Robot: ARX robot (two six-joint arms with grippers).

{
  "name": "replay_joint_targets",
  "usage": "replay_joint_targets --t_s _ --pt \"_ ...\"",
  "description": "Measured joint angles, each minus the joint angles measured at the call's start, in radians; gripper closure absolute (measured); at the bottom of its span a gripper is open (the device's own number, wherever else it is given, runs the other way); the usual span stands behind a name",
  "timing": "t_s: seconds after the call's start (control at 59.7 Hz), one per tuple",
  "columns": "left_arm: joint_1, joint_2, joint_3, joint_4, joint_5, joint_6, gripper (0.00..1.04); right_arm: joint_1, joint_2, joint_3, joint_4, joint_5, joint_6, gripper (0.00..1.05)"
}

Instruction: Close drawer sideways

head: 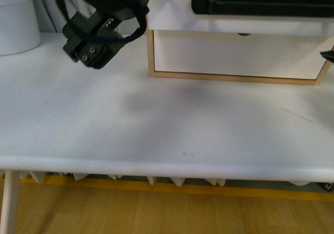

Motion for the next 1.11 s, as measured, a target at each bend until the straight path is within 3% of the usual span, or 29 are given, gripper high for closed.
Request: replay_joint_targets --t_s 0.352,0.721,1.106 --pt "0.014 0.199 0.256 -0.037 0.033 0.007 0.06 0.004 0.18 0.188 0.006 0.023 0.004 0.09" --pt "0.018 0.249 0.335 -0.071 0.032 0.011 0.06 0.003 0.248 0.241 0.006 0.048 0.047 0.09" --pt "0.055 -0.106 -0.079 0.04 -0.029 0.097 0.06 -0.018 -0.154 0.013 -0.092 -0.014 0.123 0.09"
